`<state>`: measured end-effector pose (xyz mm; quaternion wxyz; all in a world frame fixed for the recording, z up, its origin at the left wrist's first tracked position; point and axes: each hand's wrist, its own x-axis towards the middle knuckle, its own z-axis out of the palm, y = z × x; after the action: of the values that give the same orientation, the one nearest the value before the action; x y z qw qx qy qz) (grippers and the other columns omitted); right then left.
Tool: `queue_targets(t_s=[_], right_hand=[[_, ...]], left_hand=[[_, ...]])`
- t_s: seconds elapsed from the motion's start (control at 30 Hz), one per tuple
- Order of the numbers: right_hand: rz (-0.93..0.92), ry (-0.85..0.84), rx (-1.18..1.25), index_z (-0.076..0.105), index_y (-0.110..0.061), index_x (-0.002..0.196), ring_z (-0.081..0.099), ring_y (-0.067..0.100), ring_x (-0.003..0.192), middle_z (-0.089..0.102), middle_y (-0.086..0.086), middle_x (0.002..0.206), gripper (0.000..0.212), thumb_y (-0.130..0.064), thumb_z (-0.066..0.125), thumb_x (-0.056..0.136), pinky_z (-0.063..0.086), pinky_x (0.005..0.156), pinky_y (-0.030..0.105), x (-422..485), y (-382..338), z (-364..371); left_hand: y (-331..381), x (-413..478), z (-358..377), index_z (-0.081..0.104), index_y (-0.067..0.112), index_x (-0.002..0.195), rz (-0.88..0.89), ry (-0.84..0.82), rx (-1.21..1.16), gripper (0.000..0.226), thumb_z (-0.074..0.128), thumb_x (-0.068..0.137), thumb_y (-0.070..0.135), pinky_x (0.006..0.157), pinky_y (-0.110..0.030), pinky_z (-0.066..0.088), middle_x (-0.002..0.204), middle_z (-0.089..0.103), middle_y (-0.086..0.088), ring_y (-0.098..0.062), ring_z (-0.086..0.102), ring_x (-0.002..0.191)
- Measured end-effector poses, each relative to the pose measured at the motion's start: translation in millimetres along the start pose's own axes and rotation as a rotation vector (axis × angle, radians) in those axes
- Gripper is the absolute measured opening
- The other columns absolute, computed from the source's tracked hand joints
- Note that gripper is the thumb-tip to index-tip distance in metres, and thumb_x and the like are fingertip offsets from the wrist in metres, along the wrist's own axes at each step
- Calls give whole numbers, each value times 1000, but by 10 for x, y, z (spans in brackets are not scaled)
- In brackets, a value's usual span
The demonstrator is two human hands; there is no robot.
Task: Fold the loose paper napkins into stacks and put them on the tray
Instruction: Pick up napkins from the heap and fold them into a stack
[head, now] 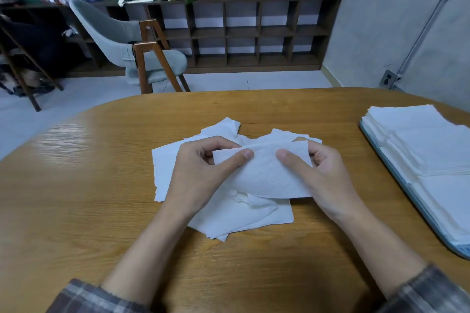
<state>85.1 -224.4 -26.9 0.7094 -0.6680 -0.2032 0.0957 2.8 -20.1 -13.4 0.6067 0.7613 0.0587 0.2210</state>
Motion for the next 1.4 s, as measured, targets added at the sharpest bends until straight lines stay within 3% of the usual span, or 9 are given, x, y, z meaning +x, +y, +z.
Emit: queue_targets(t_s=[0.07, 0.23, 0.43, 0.57, 0.7, 0.87, 1.03, 1.17, 1.4], right_hand=[[-1, 1, 2, 77, -5, 98, 76, 16, 88, 81, 4, 96, 28, -30, 75, 85, 58, 74, 25, -4, -11, 3], [8, 33, -13, 75, -7, 107, 77, 17, 92, 81, 5, 100, 21, -23, 74, 92, 60, 79, 31, -17, -52, 23], [-71, -111, -71, 64, -34, 126, 74, 19, 100, 77, 2, 109, 41, -11, 76, 94, 60, 81, 31, -35, -104, -27], [-127, 13, -263, 82, -19, 101, 69, -1, 107, 80, -15, 104, 22, -2, 69, 98, 46, 90, 11, 37, -41, -91], [-102, 226, -315, 82, -24, 105, 64, -14, 109, 76, -29, 106, 23, -6, 68, 100, 41, 89, -1, 115, -13, -235], [-69, 250, -330, 82, -28, 109, 63, -11, 114, 75, -29, 111, 34, -1, 65, 97, 48, 100, 16, 132, 85, -232], [-98, 153, -340, 80, -25, 112, 62, -12, 117, 76, -27, 114, 29, -4, 66, 99, 42, 99, 6, 109, 72, -179], [-130, 32, -326, 79, -24, 117, 61, -10, 122, 75, -23, 119, 19, -20, 69, 102, 40, 98, 3, 80, 28, -147], [-154, -195, -344, 76, -30, 120, 65, 8, 125, 74, -16, 124, 44, -55, 74, 84, 47, 110, 40, -20, 14, -64]], left_hand=[[2, -4, 8, 83, 21, 83, 11, -1, 13, 12, 88, 83, 31, 62, -51, 46, 86, 79, 0, -50, 59, 78], [-9, 4, 10, 80, 22, 81, 45, 8, 55, 11, 88, 84, 28, 50, -20, 27, 86, 78, 2, -16, 31, 55], [-16, -33, 59, 74, 24, 94, 64, 56, 84, 14, 86, 86, 22, 52, -13, 32, 76, 74, 4, -6, 40, 50], [-43, -42, 83, 63, 26, 120, 180, 23, 223, 35, 82, 91, 17, 79, -20, 52, 111, 73, 13, -7, 68, 103], [-76, -48, 28, 62, 22, 118, 369, -190, 455, 44, 72, 81, 0, 103, -26, 45, 128, 59, 12, -14, 56, 127], [-173, -90, 18, 65, 40, 124, 332, -509, 679, 55, 68, 81, 6, 119, -26, 29, 154, 37, 23, 3, 27, 148], [-263, -18, 28, 78, 30, 107, 473, -282, 611, 19, 61, 98, 33, 108, -37, 44, 137, 63, 15, -4, 53, 132], [-194, -37, 87, 78, 21, 104, 538, -77, 478, 11, 68, 99, 22, 97, -35, 49, 106, 75, 19, 1, 66, 103], [-191, -75, 173, 80, 14, 103, 681, 122, 470, 10, 77, 93, 11, 83, -44, 49, 101, 78, 8, -14, 73, 92]])
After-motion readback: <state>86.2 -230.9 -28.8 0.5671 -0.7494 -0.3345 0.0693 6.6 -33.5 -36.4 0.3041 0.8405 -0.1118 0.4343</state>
